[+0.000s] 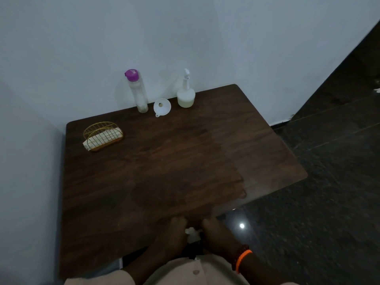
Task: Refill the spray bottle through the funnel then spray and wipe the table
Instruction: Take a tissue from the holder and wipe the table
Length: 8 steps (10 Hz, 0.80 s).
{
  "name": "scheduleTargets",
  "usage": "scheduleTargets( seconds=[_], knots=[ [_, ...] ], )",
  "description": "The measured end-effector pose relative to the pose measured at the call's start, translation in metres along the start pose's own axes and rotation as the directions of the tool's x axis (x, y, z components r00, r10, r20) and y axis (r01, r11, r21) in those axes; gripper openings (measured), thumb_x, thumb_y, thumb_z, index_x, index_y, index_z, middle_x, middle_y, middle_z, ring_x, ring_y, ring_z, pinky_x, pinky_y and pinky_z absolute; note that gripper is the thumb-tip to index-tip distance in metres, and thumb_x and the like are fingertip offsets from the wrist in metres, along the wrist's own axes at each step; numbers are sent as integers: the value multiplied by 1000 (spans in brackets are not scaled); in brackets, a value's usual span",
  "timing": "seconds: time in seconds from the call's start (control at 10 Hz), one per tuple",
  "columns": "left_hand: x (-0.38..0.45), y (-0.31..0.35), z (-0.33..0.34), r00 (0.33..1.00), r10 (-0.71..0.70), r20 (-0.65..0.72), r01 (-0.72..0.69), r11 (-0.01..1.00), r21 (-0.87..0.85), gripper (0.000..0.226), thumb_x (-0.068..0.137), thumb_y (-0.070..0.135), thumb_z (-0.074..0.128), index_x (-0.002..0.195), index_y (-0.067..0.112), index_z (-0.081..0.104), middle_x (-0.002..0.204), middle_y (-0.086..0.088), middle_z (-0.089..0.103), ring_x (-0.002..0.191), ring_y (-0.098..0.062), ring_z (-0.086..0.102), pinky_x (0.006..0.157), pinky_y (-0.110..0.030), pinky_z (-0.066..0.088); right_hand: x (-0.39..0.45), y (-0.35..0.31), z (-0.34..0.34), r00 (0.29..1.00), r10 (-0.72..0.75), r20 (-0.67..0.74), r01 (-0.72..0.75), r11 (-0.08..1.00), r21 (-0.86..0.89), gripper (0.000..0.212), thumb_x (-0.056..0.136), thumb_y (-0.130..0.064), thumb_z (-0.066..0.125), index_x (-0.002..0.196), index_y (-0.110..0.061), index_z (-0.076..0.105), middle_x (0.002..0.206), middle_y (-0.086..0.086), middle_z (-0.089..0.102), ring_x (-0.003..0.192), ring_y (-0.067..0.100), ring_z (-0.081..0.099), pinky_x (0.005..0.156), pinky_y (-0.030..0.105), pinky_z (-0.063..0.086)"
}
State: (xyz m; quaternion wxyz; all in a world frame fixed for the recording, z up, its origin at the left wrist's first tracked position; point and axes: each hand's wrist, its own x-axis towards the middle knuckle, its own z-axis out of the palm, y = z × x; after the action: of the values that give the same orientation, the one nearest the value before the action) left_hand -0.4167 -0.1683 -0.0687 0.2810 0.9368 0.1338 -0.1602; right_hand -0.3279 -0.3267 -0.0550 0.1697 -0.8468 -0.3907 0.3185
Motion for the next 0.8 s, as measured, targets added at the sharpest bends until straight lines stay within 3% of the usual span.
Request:
scheduleTargets(
  seconds=[0.1,0.2,0.3,0.4,0.5,0.6,0.7,0.8],
  knots=[
    [11,3,-2,986,-144,-80,137,987,-87,36,95,33,59,124,12,59,122,-3,60,118,-18,60,96,-28,45,7,19,-3,991,108,-82,-81,956,281,39,79,-38,58,117,-31,67,117,-8,69,105,4,66,90,28,57],
    [12,3,-32,976,-215,49,220,954,-206,42,99,20,58,128,-10,53,120,-5,52,111,1,63,94,-29,44,4,23,-37,963,235,-130,-165,900,404,33,74,-37,67,97,-14,71,90,3,74,75,5,68,66,31,58],
    [69,48,-58,988,-151,-8,141,938,-315,36,87,29,73,116,11,61,110,2,62,106,-14,63,87,-28,52,-1,30,-80,901,356,-247,-203,851,485,19,78,-15,77,89,-1,72,83,12,76,64,8,68,56,29,53],
    [97,93,-85,993,-85,81,109,924,-367,21,85,26,75,96,21,58,84,12,56,84,-9,61,72,-19,53,-6,46,-112,824,473,-311,-226,778,586,18,76,-12,82,91,-5,74,86,11,78,78,22,75,69,39,61],
    [128,137,-90,995,-58,87,89,908,-410,22,84,23,76,101,16,64,98,-1,67,100,-24,69,85,-30,56,-13,72,-141,760,570,-312,-241,693,679,12,79,-10,81,87,-3,76,86,15,78,81,25,76,75,45,59],
    [162,183,-96,996,-21,91,55,916,-397,35,88,22,73,119,9,62,115,-10,67,114,-28,65,76,-19,47,-16,111,-166,690,657,-304,-202,578,791,10,78,-5,83,85,0,77,85,15,78,83,28,77,76,48,62],
    [202,229,-86,996,-6,91,44,902,-429,39,89,17,73,124,3,61,112,-9,66,116,-29,64,75,-20,40,-16,157,-197,639,709,-298,-126,479,869,12,79,-4,83,89,-2,77,87,12,79,85,26,78,76,41,65],
    [253,279,-70,995,17,95,28,891,-453,25,88,14,72,112,8,67,102,-6,66,111,-31,67,78,-26,46,-14,218,-238,628,725,-284,-92,431,898,11,81,0,80,92,-1,77,89,13,79,87,25,77,68,29,63]
  ],
)
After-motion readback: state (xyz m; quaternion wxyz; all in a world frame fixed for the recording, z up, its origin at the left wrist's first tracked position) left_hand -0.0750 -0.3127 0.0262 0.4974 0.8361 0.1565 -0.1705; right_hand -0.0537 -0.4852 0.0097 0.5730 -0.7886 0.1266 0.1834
